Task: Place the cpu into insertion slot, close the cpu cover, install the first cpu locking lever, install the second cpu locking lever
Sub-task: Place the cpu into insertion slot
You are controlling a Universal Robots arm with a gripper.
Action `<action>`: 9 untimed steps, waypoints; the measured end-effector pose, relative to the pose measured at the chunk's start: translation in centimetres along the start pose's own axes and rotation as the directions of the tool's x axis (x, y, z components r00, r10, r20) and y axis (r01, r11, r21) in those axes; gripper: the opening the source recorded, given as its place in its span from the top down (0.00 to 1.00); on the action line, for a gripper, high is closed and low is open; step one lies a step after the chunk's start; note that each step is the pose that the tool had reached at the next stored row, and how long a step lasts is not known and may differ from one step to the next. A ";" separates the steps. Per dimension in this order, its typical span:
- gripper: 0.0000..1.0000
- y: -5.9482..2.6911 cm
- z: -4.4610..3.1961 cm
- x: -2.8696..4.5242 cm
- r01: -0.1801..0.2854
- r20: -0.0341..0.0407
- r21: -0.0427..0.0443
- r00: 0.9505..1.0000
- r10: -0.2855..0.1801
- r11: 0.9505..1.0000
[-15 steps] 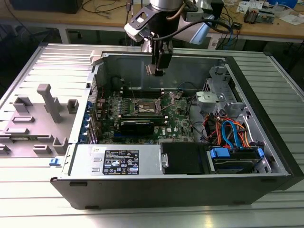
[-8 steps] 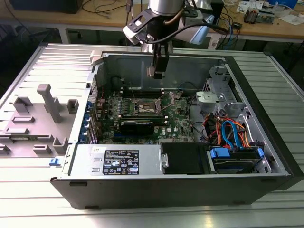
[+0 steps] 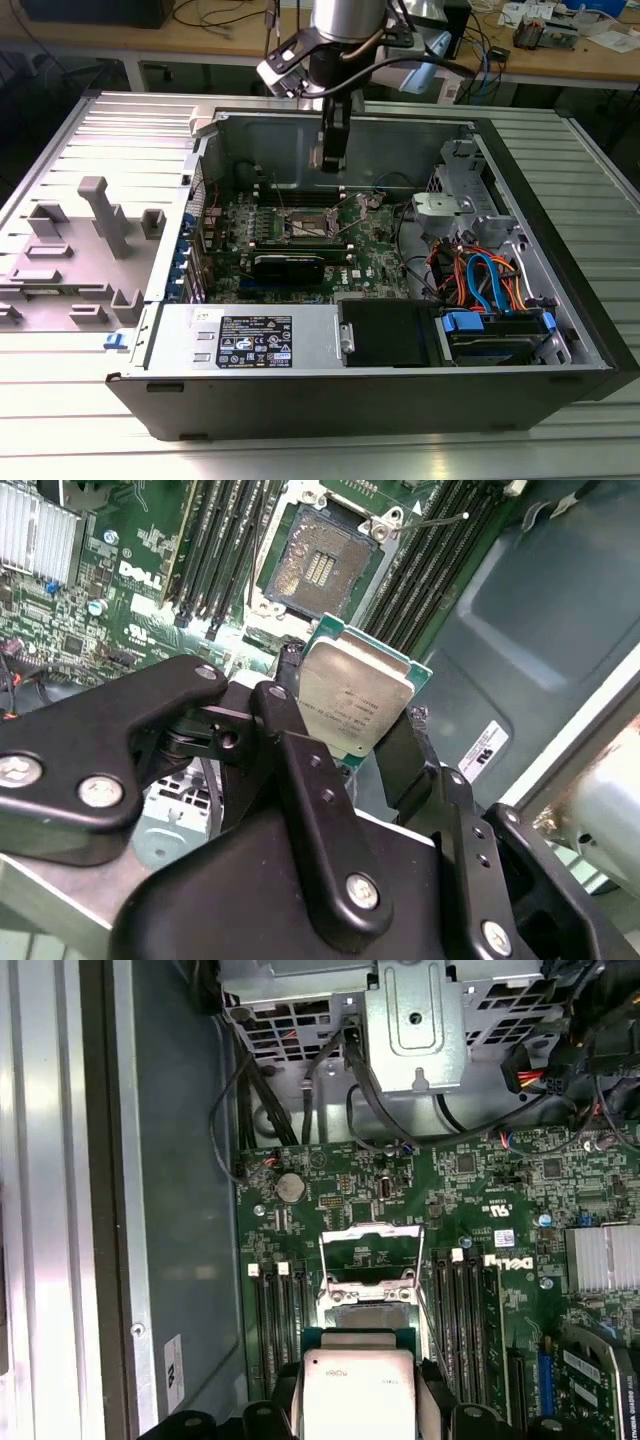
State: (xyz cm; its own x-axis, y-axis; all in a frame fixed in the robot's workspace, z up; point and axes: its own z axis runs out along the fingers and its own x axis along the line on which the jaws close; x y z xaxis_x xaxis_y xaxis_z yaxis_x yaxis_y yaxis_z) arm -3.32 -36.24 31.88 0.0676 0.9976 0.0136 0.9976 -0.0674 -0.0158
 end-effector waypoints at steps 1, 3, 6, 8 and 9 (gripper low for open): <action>0.45 0.00 0.09 0.04 0.000 0.005 0.000 1.000 0.000 1.000; 0.45 0.00 0.47 0.15 -0.001 0.014 -0.001 1.000 0.001 1.000; 0.45 0.01 1.08 0.17 -0.004 0.015 -0.001 1.000 0.004 1.000; 0.45 0.02 1.60 0.17 -0.008 0.015 -0.001 1.000 0.008 1.000; 0.45 0.02 1.75 0.17 -0.010 0.015 -0.001 1.000 0.010 1.000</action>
State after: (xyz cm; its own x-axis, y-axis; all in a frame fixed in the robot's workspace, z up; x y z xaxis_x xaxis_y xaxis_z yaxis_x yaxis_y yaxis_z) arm -3.32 -36.05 30.14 0.0769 0.9970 -0.0011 0.9969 -0.0769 -0.0150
